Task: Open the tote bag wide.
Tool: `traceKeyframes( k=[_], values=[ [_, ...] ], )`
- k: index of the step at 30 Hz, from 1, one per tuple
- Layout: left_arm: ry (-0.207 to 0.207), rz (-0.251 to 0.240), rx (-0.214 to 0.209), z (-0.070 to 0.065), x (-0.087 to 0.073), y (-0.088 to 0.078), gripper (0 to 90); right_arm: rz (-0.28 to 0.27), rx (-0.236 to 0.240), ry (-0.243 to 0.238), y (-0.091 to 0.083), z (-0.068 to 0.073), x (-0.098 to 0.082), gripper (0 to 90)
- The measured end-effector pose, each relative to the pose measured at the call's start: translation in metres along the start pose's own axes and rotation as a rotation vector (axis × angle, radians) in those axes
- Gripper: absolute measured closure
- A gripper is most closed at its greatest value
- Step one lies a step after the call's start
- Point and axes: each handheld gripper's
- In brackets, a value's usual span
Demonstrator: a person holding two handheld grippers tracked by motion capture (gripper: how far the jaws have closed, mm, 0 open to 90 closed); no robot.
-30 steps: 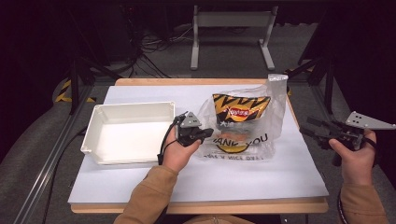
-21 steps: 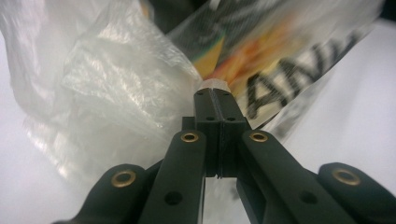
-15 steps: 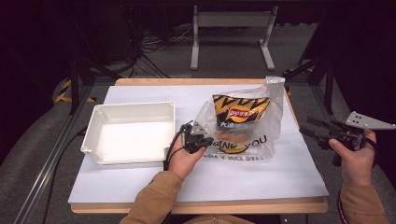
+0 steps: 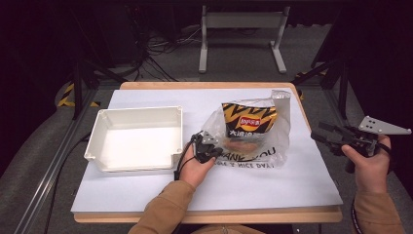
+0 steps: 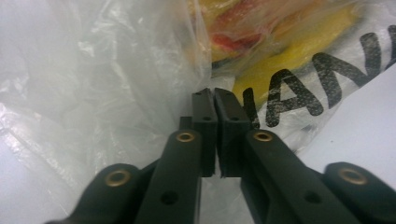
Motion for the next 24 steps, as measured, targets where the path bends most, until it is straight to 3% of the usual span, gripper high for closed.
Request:
traceKeyframes(
  k=[2,5,7,14,18,24],
  values=[
    [-0.005,-0.027,-0.021,-0.001,0.000,-0.004,82.0,-0.001,0.002,-0.001,0.000,0.000,0.001,44.3],
    [-0.007,-0.052,-0.035,0.000,0.001,-0.009,63.6,-0.003,0.004,-0.007,0.000,0.002,0.003,44.2],
    [-0.019,-0.073,-0.054,-0.001,0.001,-0.014,59.2,-0.004,0.007,-0.010,0.000,0.002,0.005,43.9],
    [0.004,-0.095,-0.052,-0.005,0.002,-0.023,51.0,-0.019,0.021,-0.021,0.005,0.007,0.015,42.4],
    [-0.007,-0.129,-0.055,-0.006,0.006,-0.030,43.2,-0.019,0.046,-0.028,0.011,0.010,0.025,40.7],
    [-0.006,-0.126,-0.056,-0.006,0.005,-0.030,41.2,-0.026,0.079,-0.038,0.021,0.019,0.046,34.1]
  ],
)
Point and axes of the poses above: each handheld gripper's, and its own axes: y roughly forward along the jaws, x roughly out of its top, z roughly to its left, and after that the axes turned 4 degrees about -y, right-handed
